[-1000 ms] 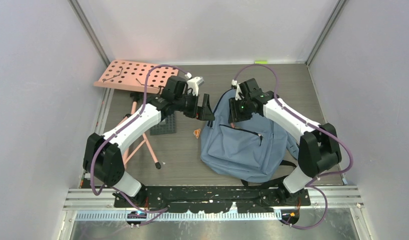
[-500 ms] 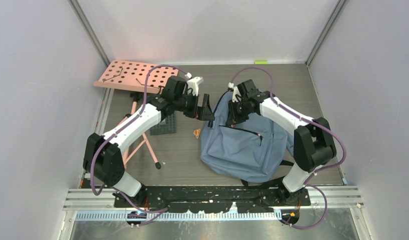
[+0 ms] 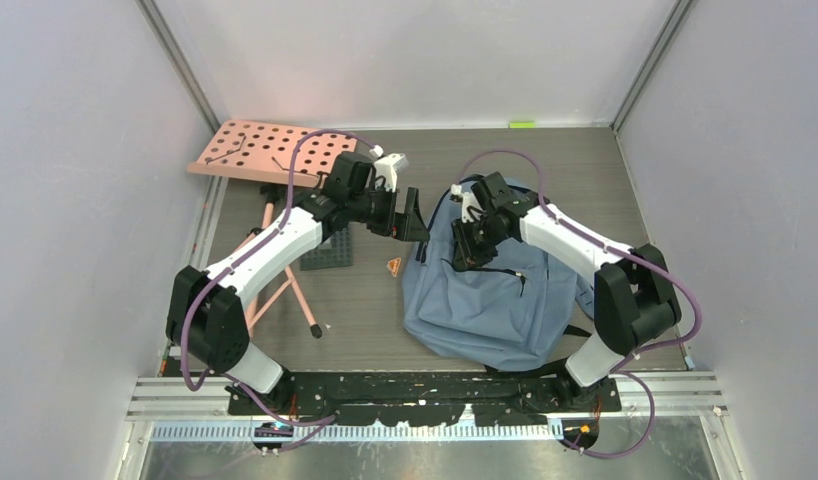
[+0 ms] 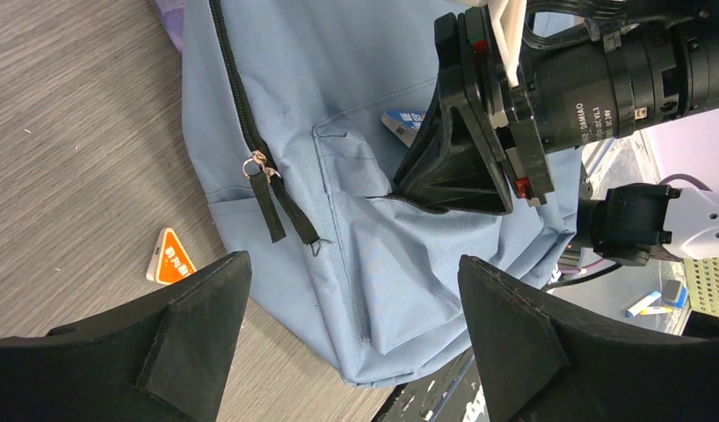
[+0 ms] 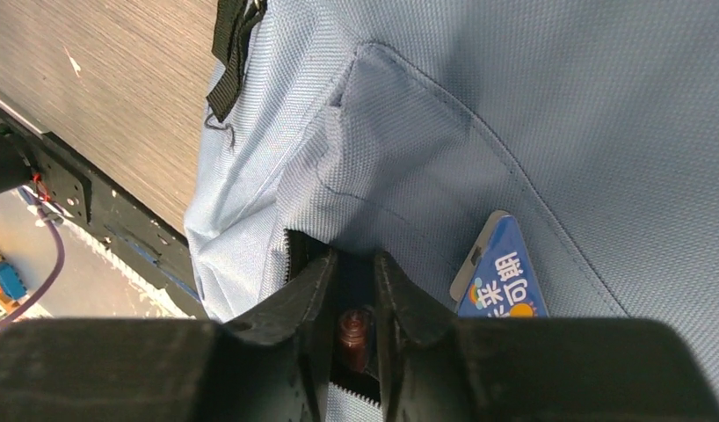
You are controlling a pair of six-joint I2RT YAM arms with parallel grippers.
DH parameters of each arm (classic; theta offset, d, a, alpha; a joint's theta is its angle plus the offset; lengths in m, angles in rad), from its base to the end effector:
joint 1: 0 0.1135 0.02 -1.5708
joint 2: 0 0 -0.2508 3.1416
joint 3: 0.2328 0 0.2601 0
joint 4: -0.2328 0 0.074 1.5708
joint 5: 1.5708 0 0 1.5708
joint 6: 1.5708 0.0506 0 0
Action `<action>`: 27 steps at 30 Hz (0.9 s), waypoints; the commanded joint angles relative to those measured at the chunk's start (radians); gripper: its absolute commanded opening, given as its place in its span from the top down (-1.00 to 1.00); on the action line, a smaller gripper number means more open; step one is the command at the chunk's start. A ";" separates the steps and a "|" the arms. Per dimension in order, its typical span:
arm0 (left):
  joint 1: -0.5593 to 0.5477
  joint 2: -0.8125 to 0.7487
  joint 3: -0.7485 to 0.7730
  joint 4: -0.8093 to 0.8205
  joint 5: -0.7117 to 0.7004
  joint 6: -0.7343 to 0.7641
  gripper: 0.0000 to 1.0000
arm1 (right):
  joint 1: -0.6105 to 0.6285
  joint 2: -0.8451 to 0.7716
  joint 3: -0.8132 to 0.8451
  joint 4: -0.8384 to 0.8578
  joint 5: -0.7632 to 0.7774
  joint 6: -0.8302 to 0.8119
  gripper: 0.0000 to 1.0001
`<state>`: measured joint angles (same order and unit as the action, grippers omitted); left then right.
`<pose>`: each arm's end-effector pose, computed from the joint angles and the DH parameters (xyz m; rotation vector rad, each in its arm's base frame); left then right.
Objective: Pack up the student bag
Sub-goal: Place the stationery in the student bag.
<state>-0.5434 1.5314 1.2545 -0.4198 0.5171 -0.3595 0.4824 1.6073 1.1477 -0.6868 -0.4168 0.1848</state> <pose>0.2956 -0.2078 0.2769 0.5079 2.3271 -1.0443 0.2847 0.1722 0.1960 -0.5376 2.7318 0.7519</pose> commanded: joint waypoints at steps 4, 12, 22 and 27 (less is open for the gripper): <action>-0.004 -0.011 0.037 0.010 0.009 0.007 -0.80 | 0.016 -0.085 0.056 -0.051 0.111 0.049 0.11; -0.004 -0.008 0.037 0.009 0.012 0.007 -0.80 | 0.016 -0.142 0.079 -0.033 0.252 0.089 -0.01; -0.004 0.004 0.037 -0.001 -0.010 0.019 -0.78 | 0.016 -0.079 0.029 -0.020 0.179 0.089 0.70; -0.004 0.020 0.061 -0.056 -0.085 0.061 -0.78 | 0.024 -0.124 0.022 -0.020 0.195 0.119 0.51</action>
<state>-0.5434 1.5414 1.2606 -0.4347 0.4915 -0.3466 0.4957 1.5322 1.1698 -0.7273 -0.2180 0.2756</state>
